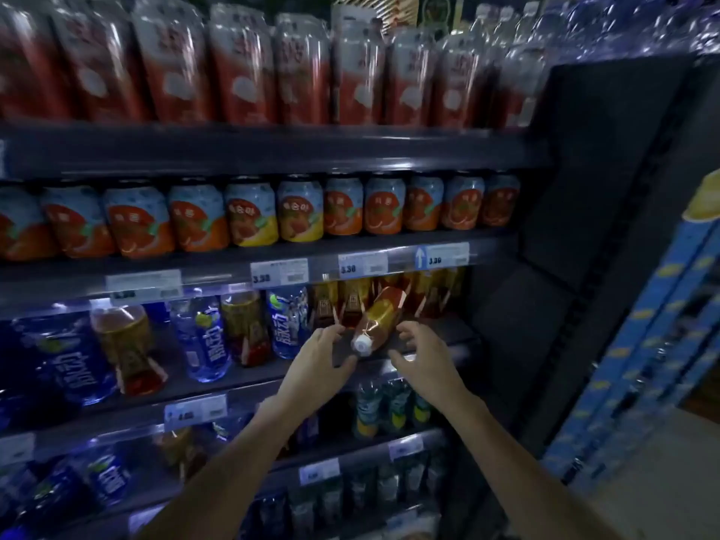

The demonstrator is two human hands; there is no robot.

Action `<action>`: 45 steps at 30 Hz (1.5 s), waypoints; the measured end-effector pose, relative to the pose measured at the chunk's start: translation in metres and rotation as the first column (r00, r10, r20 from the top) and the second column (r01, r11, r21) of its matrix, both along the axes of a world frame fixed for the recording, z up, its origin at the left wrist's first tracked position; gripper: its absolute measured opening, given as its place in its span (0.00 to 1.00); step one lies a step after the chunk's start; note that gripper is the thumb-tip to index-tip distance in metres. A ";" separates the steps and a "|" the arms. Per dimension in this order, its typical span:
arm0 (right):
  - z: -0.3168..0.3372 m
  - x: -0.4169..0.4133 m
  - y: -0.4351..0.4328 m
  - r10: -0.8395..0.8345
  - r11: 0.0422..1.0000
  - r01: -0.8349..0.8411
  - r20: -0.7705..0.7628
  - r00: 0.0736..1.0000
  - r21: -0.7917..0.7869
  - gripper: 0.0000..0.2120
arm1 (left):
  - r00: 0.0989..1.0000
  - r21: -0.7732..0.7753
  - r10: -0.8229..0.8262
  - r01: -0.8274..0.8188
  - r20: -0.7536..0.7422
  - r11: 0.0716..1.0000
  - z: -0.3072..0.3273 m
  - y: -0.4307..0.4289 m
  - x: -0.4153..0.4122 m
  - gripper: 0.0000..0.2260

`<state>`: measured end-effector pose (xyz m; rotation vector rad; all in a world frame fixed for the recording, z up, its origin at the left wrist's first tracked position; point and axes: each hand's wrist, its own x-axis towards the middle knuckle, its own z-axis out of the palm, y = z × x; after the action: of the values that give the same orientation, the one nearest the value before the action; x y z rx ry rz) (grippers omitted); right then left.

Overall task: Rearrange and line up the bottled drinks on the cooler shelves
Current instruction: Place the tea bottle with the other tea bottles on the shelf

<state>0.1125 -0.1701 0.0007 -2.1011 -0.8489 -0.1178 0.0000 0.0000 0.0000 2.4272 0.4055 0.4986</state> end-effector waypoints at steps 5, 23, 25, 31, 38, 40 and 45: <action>-0.022 0.038 0.012 0.092 0.985 -0.079 0.077 0.993 -0.154 0.21 | 0.982 0.257 0.105 -0.062 -0.157 0.964 -0.024 -0.001 0.017 0.28; -0.041 0.078 0.057 0.350 0.853 -0.138 0.356 0.867 -0.503 0.33 | 0.948 0.505 0.222 -0.080 -0.229 0.859 -0.062 0.014 0.029 0.26; -0.042 0.077 0.059 0.346 0.857 -0.141 0.351 0.870 -0.496 0.33 | 0.947 0.507 0.236 -0.097 -0.217 0.857 -0.063 0.014 0.029 0.25; -0.044 0.075 0.061 0.329 0.885 -0.143 0.377 0.866 -0.443 0.33 | 0.935 0.520 0.265 -0.110 -0.235 0.847 -0.059 0.012 0.031 0.25; -0.040 0.076 0.055 0.282 0.939 -0.139 0.471 0.836 -0.315 0.33 | 0.936 0.548 0.271 -0.109 -0.224 0.829 -0.060 0.007 0.029 0.26; -0.037 0.075 0.056 0.236 0.965 -0.140 0.497 0.835 -0.223 0.32 | 0.938 0.545 0.272 -0.116 -0.213 0.830 -0.060 0.006 0.028 0.26; -0.029 0.075 0.057 0.132 0.991 -0.114 0.439 0.889 -0.067 0.32 | 0.943 0.533 0.258 -0.111 -0.210 0.839 -0.060 0.006 0.025 0.27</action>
<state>0.1878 -0.1135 -0.0284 -2.0799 -1.2605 -0.5338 0.0251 0.0056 -0.0602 3.0153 0.7105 0.3852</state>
